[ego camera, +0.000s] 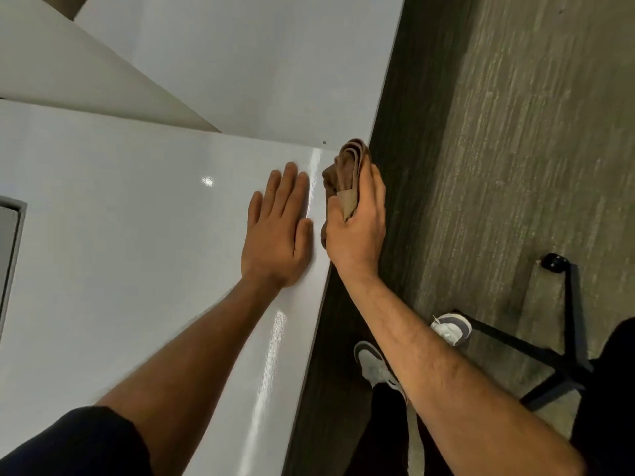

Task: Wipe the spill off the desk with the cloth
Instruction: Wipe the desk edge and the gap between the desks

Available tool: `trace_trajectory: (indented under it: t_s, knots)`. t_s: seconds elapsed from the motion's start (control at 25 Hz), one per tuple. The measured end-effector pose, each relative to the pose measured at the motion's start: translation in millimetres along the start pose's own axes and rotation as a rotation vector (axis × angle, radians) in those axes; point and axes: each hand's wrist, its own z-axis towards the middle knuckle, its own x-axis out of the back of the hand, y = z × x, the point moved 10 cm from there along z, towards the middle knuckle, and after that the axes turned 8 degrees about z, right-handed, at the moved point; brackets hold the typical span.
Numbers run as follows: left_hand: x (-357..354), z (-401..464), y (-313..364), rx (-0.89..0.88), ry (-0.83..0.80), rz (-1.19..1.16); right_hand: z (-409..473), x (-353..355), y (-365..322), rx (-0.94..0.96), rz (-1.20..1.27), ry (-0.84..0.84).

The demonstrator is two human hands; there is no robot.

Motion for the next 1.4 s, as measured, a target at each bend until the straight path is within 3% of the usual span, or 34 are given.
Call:
trace_trajectory:
  t_s: [0.12, 0.48, 0.68, 0.8, 1.16, 1.24, 1.28, 1.4]
  knots:
    - [-4.4, -3.1, -1.8, 0.007, -0.02, 0.013, 23.3, -1.2, -6.9, 0.006, -0.062, -0.027]
    - [-6.4, -0.9, 0.8, 0.015, -0.054, 0.012, 40.0, -4.7, -29.1, 0.27, -0.308, -0.067]
    - [-4.4, -0.2, 2.2, 0.014, -0.115, 0.024, 45.0, -15.3, -40.0, 0.53, -0.503, -0.284]
    - [-3.6, 3.0, -0.4, 0.036, -0.13, 0.019, 55.3, -17.8, -44.1, 0.627, -0.5, -0.418]
    - [-5.9, -1.1, -6.6, 0.137, -0.103, -0.093, 70.9, -15.1, -47.8, 0.575, -0.399, -0.749]
    - [2.7, 3.2, -13.1, 0.322, -0.028, -0.206, 74.4, -16.7, -50.2, 0.525, -0.343, -0.819]
    - [9.1, 5.1, -19.4, 0.516, 0.054, -0.294, 79.1, -18.5, -51.9, 0.465, -0.26, -0.872]
    - [10.6, 15.7, -23.4, 1.033, 0.152, -0.407, 109.7, -16.4, -38.2, 0.04, 0.049, -0.967]
